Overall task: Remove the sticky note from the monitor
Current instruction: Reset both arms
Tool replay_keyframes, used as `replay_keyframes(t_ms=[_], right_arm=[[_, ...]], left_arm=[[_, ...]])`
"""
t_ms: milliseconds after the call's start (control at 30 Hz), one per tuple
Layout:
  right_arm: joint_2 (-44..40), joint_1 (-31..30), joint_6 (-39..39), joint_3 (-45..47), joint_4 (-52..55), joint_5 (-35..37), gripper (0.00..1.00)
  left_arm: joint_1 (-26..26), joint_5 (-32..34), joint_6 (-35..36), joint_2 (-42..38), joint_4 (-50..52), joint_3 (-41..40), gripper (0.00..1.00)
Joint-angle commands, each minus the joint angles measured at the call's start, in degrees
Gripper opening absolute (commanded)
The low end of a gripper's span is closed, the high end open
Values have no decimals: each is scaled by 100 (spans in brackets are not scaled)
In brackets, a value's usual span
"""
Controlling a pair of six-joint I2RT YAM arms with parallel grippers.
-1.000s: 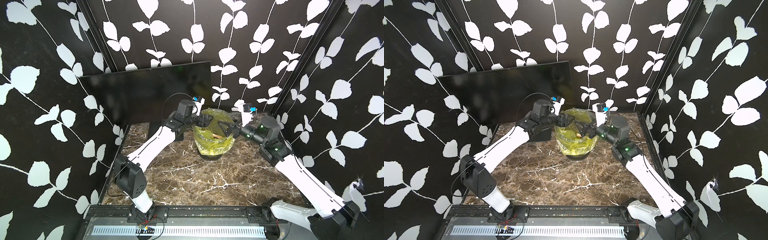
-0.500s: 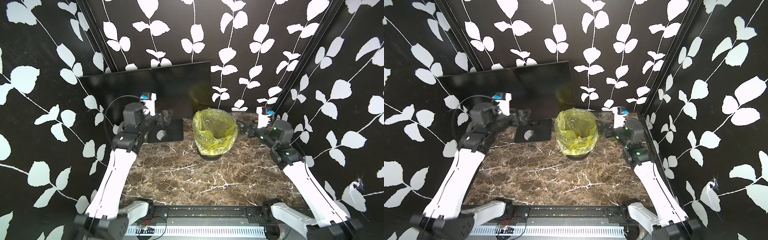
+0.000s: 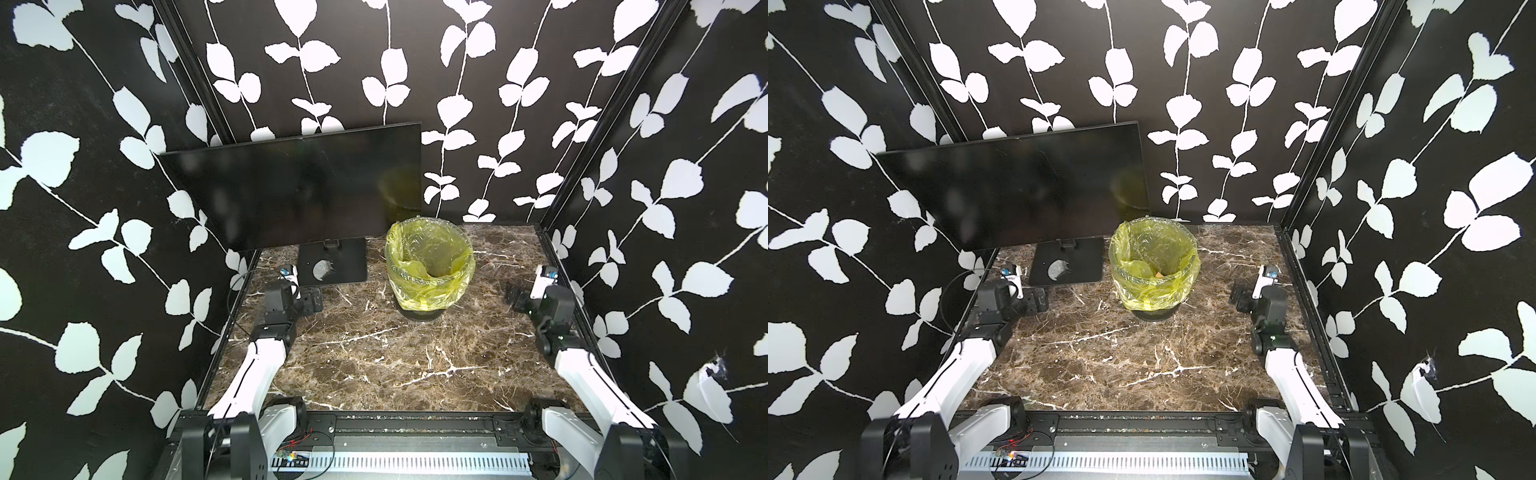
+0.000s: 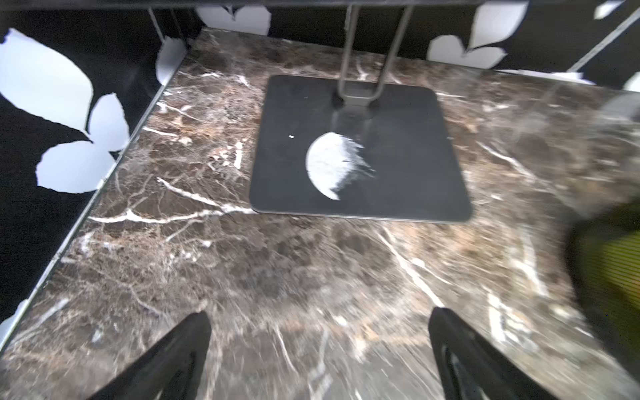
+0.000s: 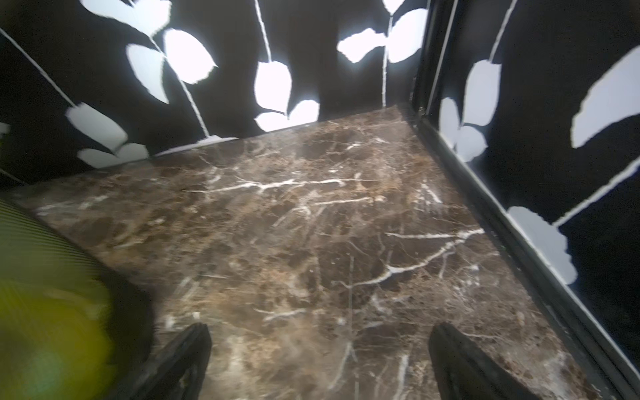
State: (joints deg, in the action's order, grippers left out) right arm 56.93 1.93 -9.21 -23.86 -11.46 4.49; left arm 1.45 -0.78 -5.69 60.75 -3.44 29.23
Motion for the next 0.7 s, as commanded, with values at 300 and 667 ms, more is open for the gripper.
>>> replay_keyframes(t_ms=[300, 667], right_arm=[[1794, 79, 914, 541, -3274, 514, 100], [1512, 58, 323, 950, -3661, 2115, 100]], left_arm=[[49, 292, 462, 1797, -4019, -794, 99], [206, 521, 416, 2224, -4865, -932, 99]])
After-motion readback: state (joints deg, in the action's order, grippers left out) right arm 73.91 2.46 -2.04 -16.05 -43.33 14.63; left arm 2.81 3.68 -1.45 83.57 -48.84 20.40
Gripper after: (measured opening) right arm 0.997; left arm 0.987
